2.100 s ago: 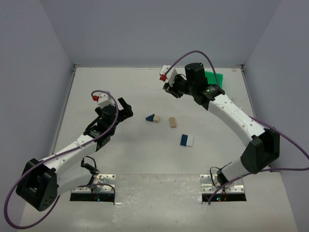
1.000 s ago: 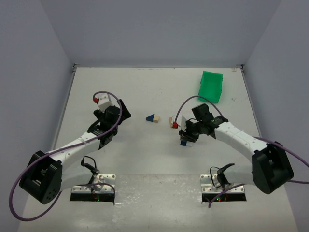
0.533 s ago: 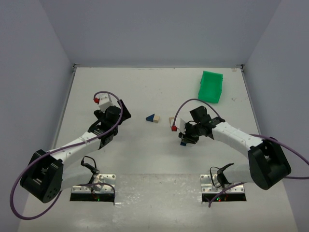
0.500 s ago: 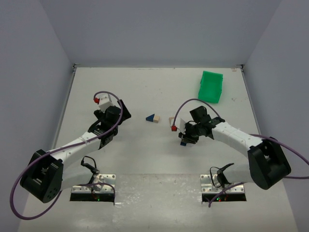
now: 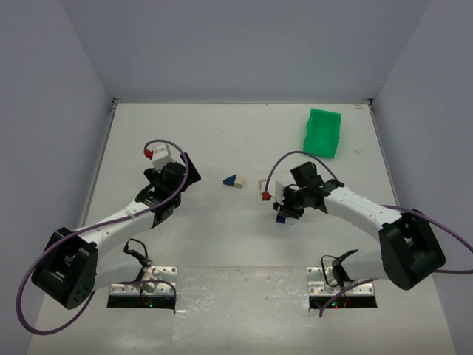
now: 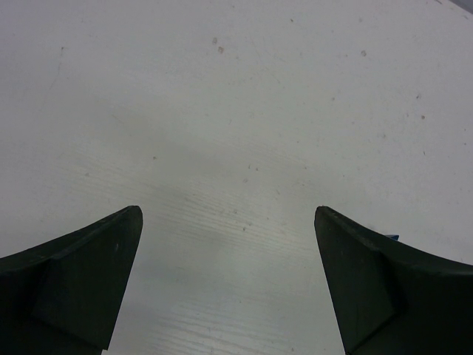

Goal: Build the wood block tower

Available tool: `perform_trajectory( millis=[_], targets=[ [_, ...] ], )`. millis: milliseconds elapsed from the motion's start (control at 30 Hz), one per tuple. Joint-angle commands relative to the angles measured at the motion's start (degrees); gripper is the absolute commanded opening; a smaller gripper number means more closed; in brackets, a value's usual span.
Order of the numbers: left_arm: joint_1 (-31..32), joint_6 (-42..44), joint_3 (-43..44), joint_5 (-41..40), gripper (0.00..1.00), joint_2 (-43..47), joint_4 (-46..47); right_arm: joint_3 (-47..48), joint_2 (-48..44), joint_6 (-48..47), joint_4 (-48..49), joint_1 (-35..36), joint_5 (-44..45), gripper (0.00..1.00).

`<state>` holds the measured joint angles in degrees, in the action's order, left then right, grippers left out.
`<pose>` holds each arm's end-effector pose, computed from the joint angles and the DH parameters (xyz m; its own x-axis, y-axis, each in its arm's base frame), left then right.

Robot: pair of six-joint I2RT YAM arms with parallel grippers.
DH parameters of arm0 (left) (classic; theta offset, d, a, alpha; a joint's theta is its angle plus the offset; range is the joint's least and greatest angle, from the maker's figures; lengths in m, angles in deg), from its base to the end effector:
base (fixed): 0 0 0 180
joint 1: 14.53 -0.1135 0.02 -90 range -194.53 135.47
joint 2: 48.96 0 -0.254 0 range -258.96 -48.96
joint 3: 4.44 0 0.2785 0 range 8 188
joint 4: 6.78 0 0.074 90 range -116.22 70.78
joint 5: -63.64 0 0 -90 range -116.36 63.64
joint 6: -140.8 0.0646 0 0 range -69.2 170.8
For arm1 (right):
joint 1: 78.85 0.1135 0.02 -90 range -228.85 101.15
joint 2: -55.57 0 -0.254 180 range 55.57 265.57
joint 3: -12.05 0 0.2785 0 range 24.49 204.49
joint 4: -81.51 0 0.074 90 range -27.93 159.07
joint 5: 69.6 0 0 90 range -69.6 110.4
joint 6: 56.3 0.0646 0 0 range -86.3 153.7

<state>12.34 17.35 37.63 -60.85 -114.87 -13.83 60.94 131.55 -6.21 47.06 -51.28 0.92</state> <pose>0.2665 -0.0940 0.1675 -0.3485 -0.3327 -0.8763 -0.3033 0.9246 -0.2305 0.2300 0.1444 0.1145 -0.2275 -0.8011 -0.5536 -0.9427 0.3236 -0.0809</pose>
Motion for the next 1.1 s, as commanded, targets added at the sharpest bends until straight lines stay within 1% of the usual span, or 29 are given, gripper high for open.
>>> perform_trajectory(
  millis=[0, 1067],
  targets=[
    [-0.77, 0.41, 1.05, -0.86, 1.0, -0.01, 2.59, -0.06, 0.41, -1.16, 0.98, 0.31, -0.09, 0.24],
    [-0.77, 0.23, 1.05, -0.58, 1.0, -0.71, 2.56, -0.06, 1.85, 0.44, 2.15, 0.38, 0.5, 0.3]
  ],
)
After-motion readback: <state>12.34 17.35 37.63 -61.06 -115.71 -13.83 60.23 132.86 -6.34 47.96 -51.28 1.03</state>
